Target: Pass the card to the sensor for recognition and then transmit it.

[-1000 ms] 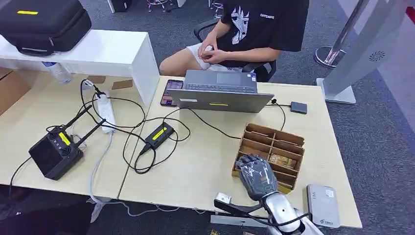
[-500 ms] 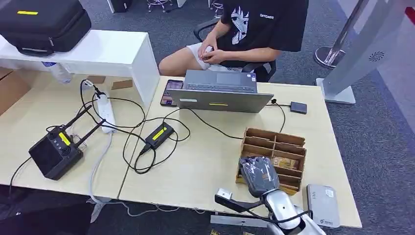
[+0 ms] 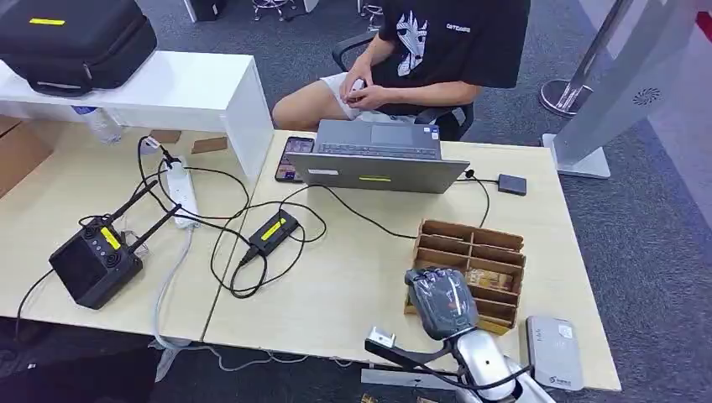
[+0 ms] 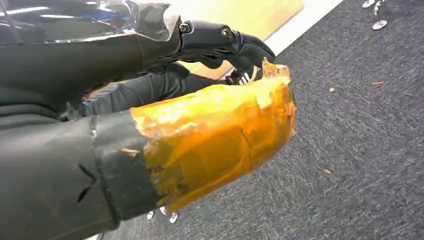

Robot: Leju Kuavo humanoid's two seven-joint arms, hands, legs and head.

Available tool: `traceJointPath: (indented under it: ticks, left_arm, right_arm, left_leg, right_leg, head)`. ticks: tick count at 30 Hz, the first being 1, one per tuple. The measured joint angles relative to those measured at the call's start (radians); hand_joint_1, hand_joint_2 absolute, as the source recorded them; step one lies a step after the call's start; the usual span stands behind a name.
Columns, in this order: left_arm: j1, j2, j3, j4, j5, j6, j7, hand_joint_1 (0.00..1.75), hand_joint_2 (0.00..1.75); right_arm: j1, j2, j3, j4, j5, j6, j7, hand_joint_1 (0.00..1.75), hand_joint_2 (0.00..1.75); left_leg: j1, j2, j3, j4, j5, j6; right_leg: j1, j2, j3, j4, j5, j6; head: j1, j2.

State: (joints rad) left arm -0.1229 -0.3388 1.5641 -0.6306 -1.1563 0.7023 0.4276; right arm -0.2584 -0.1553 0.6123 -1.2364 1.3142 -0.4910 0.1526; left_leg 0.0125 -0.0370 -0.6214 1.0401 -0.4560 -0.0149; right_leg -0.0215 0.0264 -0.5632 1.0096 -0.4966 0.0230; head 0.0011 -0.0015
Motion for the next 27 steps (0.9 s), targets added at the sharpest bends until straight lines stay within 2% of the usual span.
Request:
traceJointPath:
  ticks: [1, 2, 3, 4, 14, 19, 27]
  left_arm:
    - [0.000, 0.000, 0.000, 0.000, 0.000, 0.000, 0.000, 0.00, 0.00]
    - [0.000, 0.000, 0.000, 0.000, 0.000, 0.000, 0.000, 0.00, 0.00]
    - [0.000, 0.000, 0.000, 0.000, 0.000, 0.000, 0.000, 0.00, 0.00]
    - [0.000, 0.000, 0.000, 0.000, 0.000, 0.000, 0.000, 0.00, 0.00]
    - [0.000, 0.000, 0.000, 0.000, -0.003, 0.000, 0.000, 0.00, 0.00]
    - [0.000, 0.000, 0.000, 0.000, -0.014, 0.000, -0.002, 0.00, 0.00]
    - [-0.001, 0.000, 0.000, 0.002, -0.048, 0.000, -0.026, 0.00, 0.00]
  right_arm:
    - [0.001, 0.000, 0.000, -0.003, 0.000, -0.001, 0.000, 1.66, 1.75]
    - [0.002, 0.000, 0.000, -0.006, 0.000, -0.002, 0.000, 1.61, 1.75]
    - [0.002, 0.000, 0.000, -0.006, 0.000, -0.002, 0.000, 1.13, 1.75]
    - [0.003, 0.000, 0.000, -0.007, 0.000, -0.003, 0.000, 0.00, 1.75]
    - [0.010, 0.000, -0.001, -0.014, -0.029, -0.011, -0.014, 0.00, 1.75]
    - [0.003, 0.003, -0.010, -0.029, -0.042, -0.071, -0.043, 0.00, 1.75]
    - [-0.158, 0.040, -0.055, 0.024, -0.018, -0.088, -0.054, 0.00, 1.75]
  left_leg:
    - [0.000, 0.000, 0.000, 0.000, 0.000, 0.000]
    - [0.000, 0.000, 0.000, 0.000, 0.000, 0.000]
    - [0.000, 0.000, 0.000, 0.000, 0.000, 0.000]
    - [0.000, 0.000, 0.000, 0.000, 0.000, 0.000]
    - [0.000, 0.000, 0.000, 0.000, 0.000, 0.000]
    - [0.000, 0.000, 0.000, 0.000, 0.000, 0.000]
    - [0.000, 0.001, 0.000, 0.000, 0.002, 0.001]
  right_leg:
    - [0.000, 0.000, 0.000, 0.000, 0.000, 0.000]
    - [0.000, 0.000, 0.000, 0.000, 0.000, 0.000]
    - [0.000, 0.000, 0.000, 0.000, 0.000, 0.000]
    - [0.000, 0.000, 0.000, 0.000, 0.000, 0.000]
    - [0.000, 0.000, 0.000, 0.000, 0.000, 0.000]
    - [0.000, 0.000, 0.000, 0.000, 0.000, 0.000]
    - [0.000, 0.001, 0.000, 0.000, 0.002, 0.000]
  head:
    - [0.000, 0.000]
    - [0.000, 0.000]
    - [0.000, 0.000]
    - [0.000, 0.000]
    - [0.000, 0.000]
    - [0.000, 0.000]
    - [0.000, 0.000]
